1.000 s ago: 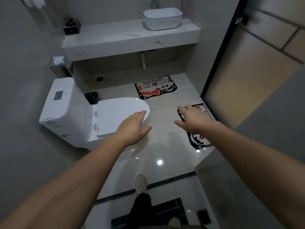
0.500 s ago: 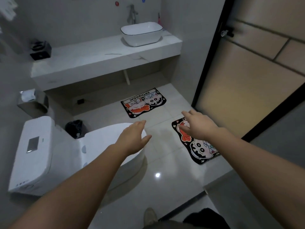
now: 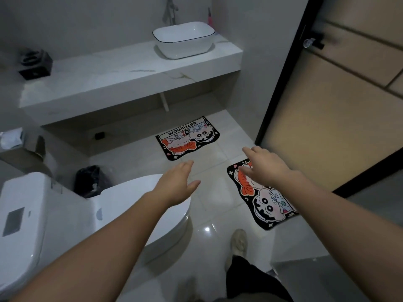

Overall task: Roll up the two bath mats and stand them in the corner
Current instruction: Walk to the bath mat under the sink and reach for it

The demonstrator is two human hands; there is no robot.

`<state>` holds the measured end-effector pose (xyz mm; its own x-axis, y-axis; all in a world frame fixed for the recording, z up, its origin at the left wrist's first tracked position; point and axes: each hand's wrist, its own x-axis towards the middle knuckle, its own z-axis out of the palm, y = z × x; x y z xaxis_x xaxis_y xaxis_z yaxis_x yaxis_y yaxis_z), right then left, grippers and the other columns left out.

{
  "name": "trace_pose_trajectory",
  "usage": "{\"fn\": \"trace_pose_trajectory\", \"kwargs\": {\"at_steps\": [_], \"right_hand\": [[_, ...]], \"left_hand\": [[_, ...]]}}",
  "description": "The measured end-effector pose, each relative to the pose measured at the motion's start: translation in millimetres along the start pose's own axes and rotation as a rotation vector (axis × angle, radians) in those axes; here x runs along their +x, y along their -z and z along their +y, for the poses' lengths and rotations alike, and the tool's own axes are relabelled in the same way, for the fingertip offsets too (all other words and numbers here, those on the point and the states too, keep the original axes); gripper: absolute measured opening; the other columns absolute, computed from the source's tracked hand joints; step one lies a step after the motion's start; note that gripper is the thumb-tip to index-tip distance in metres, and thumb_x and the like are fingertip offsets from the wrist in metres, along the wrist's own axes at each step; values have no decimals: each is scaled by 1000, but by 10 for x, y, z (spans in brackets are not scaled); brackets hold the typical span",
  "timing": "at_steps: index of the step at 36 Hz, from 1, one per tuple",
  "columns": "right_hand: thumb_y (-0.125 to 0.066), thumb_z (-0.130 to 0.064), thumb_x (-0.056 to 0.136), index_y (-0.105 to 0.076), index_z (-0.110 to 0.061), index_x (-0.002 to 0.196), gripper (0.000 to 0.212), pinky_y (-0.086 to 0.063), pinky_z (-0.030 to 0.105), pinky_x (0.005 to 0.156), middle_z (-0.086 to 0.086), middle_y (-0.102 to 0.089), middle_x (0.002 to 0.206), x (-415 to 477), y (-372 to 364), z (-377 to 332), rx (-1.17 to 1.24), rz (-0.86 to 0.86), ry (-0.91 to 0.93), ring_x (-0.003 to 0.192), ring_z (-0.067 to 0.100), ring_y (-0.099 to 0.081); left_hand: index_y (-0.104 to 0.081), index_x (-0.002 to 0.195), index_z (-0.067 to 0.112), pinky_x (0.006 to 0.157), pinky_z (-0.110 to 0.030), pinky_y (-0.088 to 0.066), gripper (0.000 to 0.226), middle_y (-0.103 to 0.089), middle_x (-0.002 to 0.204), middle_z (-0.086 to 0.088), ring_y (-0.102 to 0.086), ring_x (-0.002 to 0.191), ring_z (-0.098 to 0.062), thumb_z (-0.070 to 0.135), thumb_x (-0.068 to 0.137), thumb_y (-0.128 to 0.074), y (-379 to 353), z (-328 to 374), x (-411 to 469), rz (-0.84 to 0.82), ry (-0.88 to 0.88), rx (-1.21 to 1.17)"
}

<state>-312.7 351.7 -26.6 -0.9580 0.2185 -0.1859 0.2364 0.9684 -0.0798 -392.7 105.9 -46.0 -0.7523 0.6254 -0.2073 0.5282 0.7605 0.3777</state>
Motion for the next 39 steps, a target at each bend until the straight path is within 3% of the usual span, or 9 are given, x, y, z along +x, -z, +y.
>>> {"fn": "trace_pose_trajectory", "kwargs": {"at_steps": [7, 25, 39], "right_hand": [[-46, -50, 91, -33, -16, 141, 61, -46, 44, 94, 10, -50, 130, 916, 157, 375, 0, 5, 104, 114, 29, -51], [-46, -48, 93, -30, -16, 143, 62, -42, 40, 101, 10, -47, 134, 2576, 401, 1044, -18, -127, 267, 120, 28, -47], [-44, -47, 93, -32, -15, 142, 60, -44, 41, 96, 11, -48, 132, 4179, 444, 826, -59, -166, 283, 116, 31, -51]], "left_hand": [[-20, 151, 17, 114, -39, -30, 70, -29, 156, -2, -31, 141, -21, 47, 95, -48, 133, 53, 908, 79, 81, 29], [-23, 150, 17, 113, -39, -31, 67, -36, 152, -6, -36, 137, -24, 42, 95, -49, 222, 91, 2396, 76, 224, -47], [-23, 150, 18, 112, -40, -34, 66, -35, 153, -3, -37, 137, -23, 43, 94, -49, 580, -739, 3734, 45, 246, -45]]}}
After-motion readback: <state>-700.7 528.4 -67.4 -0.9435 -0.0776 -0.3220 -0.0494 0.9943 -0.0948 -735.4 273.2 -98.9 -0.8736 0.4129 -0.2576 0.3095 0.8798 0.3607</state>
